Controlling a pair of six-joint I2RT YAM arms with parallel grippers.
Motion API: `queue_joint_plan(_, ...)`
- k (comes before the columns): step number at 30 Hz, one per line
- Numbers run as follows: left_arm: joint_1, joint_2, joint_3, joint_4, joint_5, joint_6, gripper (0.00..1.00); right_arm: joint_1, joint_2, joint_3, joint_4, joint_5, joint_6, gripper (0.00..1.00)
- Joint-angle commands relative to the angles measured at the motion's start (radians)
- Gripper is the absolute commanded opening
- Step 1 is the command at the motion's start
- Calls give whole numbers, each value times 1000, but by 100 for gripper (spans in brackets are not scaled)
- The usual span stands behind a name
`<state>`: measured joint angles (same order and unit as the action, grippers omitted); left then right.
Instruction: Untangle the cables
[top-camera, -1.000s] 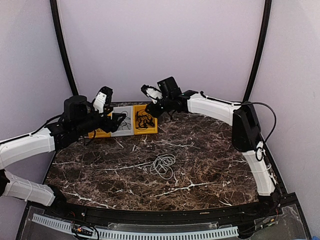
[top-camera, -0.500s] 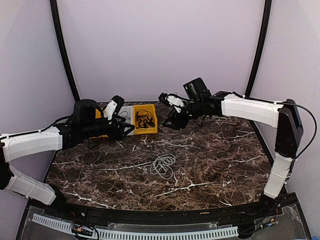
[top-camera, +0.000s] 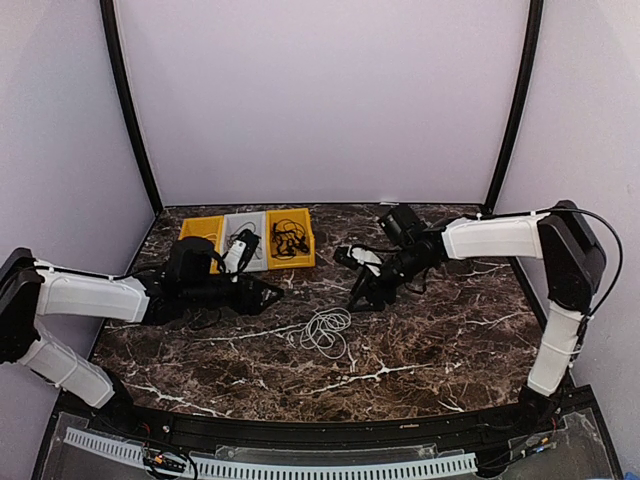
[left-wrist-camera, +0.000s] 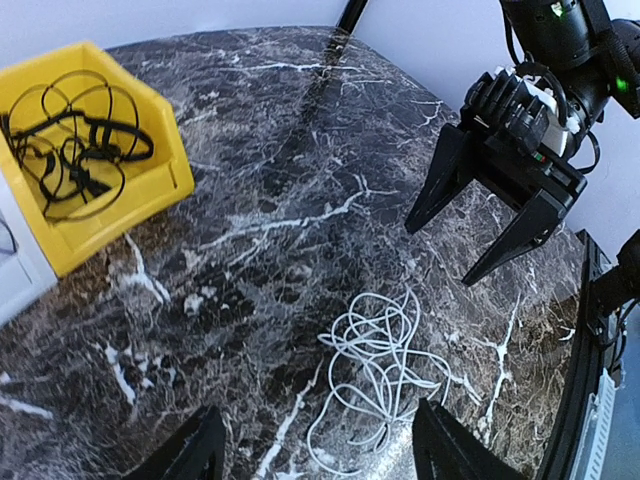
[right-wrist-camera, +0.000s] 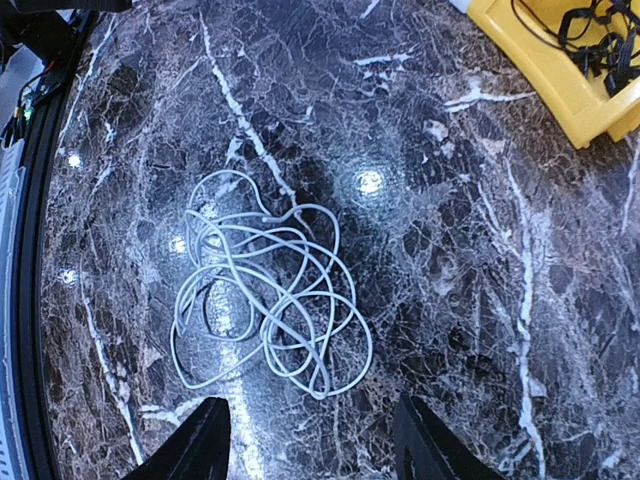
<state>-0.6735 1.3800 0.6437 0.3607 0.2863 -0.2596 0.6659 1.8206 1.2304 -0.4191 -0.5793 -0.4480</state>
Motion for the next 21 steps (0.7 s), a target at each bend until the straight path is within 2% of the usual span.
queue_joint_plan(1, -11, 15, -77, 193, 19, -166, 67, 10, 73, 50, 27, -29, -11, 57)
queue_joint_plan(13, -113, 185, 20, 141, 27, -88, 67, 50, 136, 78, 52, 41, 10, 42)
queue_joint_plan(20, -143, 287, 77, 190, 13, -95, 67, 52, 150, 92, 15, 4, -19, 1)
queue_joint_plan(21, -150, 308, 92, 198, 5, -98, 66, 51, 141, 95, 5, -6, -25, 0)
